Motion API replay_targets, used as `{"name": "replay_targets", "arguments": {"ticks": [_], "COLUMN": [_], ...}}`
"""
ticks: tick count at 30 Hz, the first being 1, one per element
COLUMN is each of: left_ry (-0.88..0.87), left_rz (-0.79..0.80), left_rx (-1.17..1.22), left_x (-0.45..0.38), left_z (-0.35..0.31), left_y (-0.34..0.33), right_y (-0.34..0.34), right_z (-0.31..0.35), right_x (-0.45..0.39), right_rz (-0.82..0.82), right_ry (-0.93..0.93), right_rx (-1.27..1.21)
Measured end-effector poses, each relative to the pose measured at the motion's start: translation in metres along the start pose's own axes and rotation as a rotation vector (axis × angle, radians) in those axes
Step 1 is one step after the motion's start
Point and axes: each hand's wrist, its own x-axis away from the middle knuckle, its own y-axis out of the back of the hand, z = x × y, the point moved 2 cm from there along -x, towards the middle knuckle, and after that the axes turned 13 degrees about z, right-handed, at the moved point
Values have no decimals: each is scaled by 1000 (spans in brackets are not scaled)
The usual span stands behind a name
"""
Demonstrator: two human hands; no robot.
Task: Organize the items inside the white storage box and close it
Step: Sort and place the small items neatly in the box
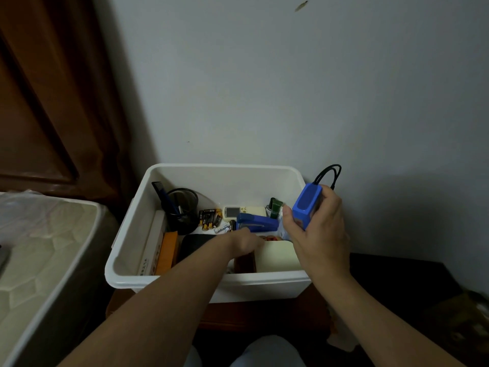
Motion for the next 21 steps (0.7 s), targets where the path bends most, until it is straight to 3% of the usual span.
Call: {"name": "replay_targets", "arguments": {"ticks": [17,21], "left_ry": [5,-70], "left_rz": [38,-11], "left_rx": [28,-3], "left_x": [2,9], "left_z": [-5,-6], "left_y": [-2,-4], "right_y": [-1,-1], "right_z": [0,1], "right_x": [0,1], "right_rz": [10,33], "right_ry": [9,8], "right_rx": [36,66]}}
